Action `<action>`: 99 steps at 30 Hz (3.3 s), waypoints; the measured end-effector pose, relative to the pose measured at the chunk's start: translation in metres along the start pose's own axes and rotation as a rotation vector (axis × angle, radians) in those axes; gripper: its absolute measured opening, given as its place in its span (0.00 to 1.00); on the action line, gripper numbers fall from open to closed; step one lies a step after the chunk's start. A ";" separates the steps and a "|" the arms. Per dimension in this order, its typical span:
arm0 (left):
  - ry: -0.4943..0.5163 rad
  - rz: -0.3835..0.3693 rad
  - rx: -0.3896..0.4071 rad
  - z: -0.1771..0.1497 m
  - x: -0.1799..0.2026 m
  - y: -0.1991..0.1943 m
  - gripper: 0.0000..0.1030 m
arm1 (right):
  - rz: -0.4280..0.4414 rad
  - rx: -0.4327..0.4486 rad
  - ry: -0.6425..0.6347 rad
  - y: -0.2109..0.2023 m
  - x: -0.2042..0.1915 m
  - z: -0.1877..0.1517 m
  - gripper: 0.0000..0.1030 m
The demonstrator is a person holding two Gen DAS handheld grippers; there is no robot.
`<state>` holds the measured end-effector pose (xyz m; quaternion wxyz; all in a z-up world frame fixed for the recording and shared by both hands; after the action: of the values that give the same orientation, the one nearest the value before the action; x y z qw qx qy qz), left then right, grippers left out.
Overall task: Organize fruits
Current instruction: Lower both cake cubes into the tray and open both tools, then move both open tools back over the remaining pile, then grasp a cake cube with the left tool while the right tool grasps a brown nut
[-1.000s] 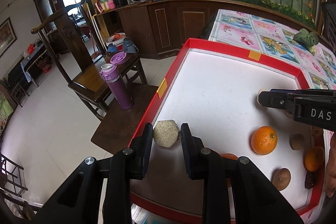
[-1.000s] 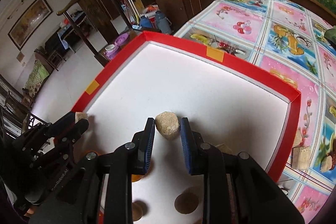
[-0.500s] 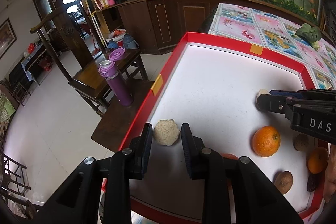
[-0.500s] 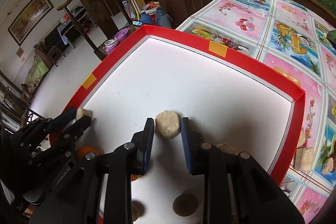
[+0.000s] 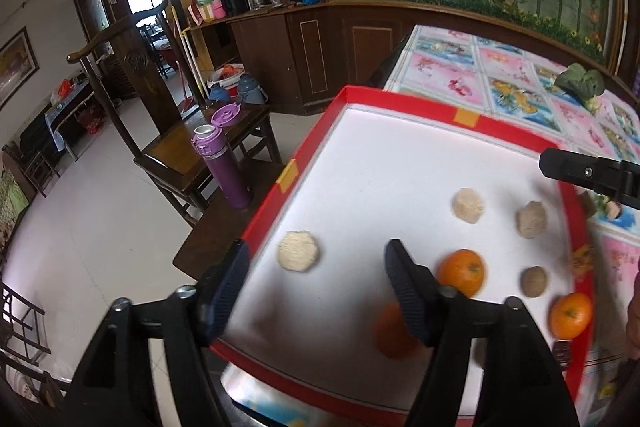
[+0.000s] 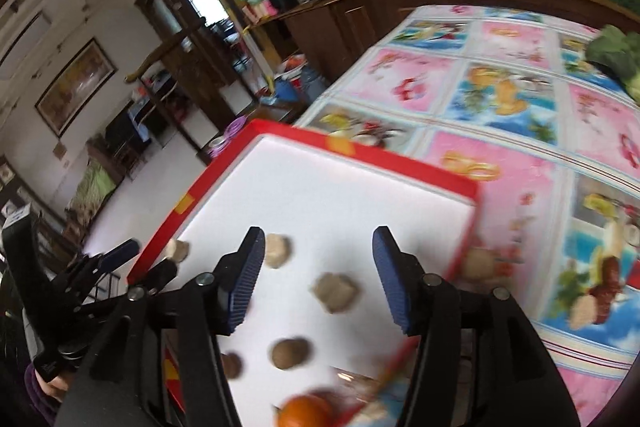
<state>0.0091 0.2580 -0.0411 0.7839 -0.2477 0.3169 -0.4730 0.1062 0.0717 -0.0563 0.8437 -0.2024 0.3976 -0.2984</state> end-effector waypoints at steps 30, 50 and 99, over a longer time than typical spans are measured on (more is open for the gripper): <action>0.334 -0.179 0.054 -0.006 0.169 -0.085 0.77 | 0.067 0.143 0.418 -0.148 0.153 -0.011 0.63; 0.372 -0.232 0.011 -0.017 0.200 -0.087 0.79 | 0.092 0.002 0.368 -0.113 0.146 -0.025 0.63; 0.219 -0.315 -0.059 0.025 0.225 -0.059 0.56 | -0.078 0.092 0.253 -0.127 0.137 -0.018 0.26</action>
<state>0.0723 0.0325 -0.0425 0.6533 -0.2643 0.3712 -0.6046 0.1177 -0.1155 -0.0691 0.7829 -0.1396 0.4787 -0.3720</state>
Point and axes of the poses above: each gripper's, at about its wrist camera, not at the fingertips, and y roughly the way its jaws point, x to its right, z to its top, the point moved 2 cm from there along y, roughly the way its jaws point, and after that the axes turned 11 degrees about z, right-handed, at the moved point
